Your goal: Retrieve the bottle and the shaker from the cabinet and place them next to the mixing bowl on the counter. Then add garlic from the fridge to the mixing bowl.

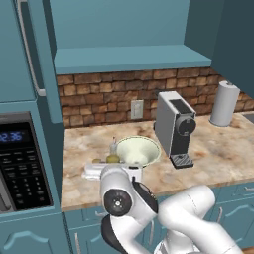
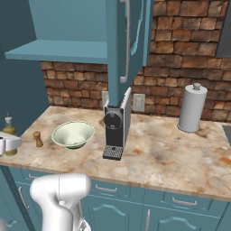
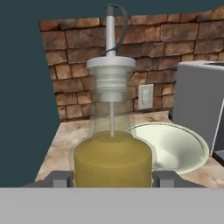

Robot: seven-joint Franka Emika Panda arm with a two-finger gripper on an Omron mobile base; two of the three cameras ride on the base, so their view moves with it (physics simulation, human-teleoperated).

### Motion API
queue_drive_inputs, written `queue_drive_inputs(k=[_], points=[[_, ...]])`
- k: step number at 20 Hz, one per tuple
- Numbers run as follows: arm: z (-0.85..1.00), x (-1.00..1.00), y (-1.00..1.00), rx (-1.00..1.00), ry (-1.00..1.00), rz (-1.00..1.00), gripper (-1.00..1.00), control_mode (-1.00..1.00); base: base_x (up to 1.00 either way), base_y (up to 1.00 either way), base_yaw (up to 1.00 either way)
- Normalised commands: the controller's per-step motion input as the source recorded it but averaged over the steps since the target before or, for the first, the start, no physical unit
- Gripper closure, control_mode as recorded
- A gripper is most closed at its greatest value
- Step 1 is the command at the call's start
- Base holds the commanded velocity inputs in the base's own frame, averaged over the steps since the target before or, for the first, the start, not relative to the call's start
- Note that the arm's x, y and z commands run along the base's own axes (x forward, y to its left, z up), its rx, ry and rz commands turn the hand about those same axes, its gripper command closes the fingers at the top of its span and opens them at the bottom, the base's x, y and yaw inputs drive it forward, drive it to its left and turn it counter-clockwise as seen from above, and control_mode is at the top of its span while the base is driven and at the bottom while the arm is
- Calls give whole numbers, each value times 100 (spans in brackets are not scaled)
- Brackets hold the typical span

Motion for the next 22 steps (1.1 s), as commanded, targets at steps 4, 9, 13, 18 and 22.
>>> queue_drive_inputs(k=[4,9,13,18,22], points=[[-24,18,4,0,-19,0,100,-100,0,0,0],[-25,15,11,0,-16,0,100,-100,0,0,0],[-20,17,9,0,-12,0,100,-100,0,0,0],[-16,18,22,0,-3,0,100,-100,0,0,0],[-19,3,20,0,0,0,100,-100,0,0,0]])
